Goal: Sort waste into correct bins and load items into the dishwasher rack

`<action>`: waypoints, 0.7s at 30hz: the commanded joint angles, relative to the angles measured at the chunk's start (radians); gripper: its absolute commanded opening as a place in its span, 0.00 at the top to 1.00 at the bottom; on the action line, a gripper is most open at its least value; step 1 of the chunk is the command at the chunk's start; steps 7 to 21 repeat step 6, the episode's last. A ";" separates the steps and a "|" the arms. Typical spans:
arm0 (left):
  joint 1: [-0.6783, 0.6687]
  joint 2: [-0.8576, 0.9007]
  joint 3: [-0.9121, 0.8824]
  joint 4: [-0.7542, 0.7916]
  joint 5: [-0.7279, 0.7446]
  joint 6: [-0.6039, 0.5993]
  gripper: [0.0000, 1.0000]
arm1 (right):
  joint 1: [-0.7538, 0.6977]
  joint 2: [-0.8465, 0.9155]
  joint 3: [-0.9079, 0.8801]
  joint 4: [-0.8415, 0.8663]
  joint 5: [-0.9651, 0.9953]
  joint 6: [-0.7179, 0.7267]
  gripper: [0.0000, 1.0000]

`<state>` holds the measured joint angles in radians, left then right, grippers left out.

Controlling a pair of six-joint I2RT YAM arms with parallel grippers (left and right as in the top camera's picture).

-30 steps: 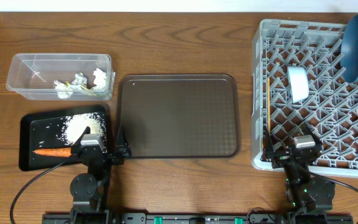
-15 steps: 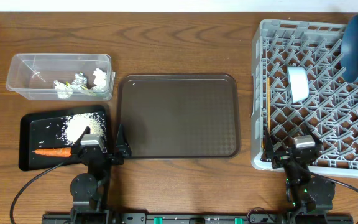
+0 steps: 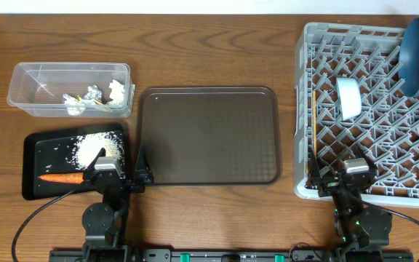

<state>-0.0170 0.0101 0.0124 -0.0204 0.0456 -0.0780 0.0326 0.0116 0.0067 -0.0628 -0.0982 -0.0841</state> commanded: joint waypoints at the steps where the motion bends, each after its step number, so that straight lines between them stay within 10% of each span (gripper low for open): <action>1: -0.002 -0.006 -0.008 -0.048 -0.020 -0.001 0.04 | 0.010 -0.007 -0.001 -0.002 -0.010 0.001 0.01; 21: -0.002 -0.006 -0.008 -0.048 -0.020 -0.001 0.04 | 0.010 -0.006 -0.001 -0.002 -0.010 0.001 0.01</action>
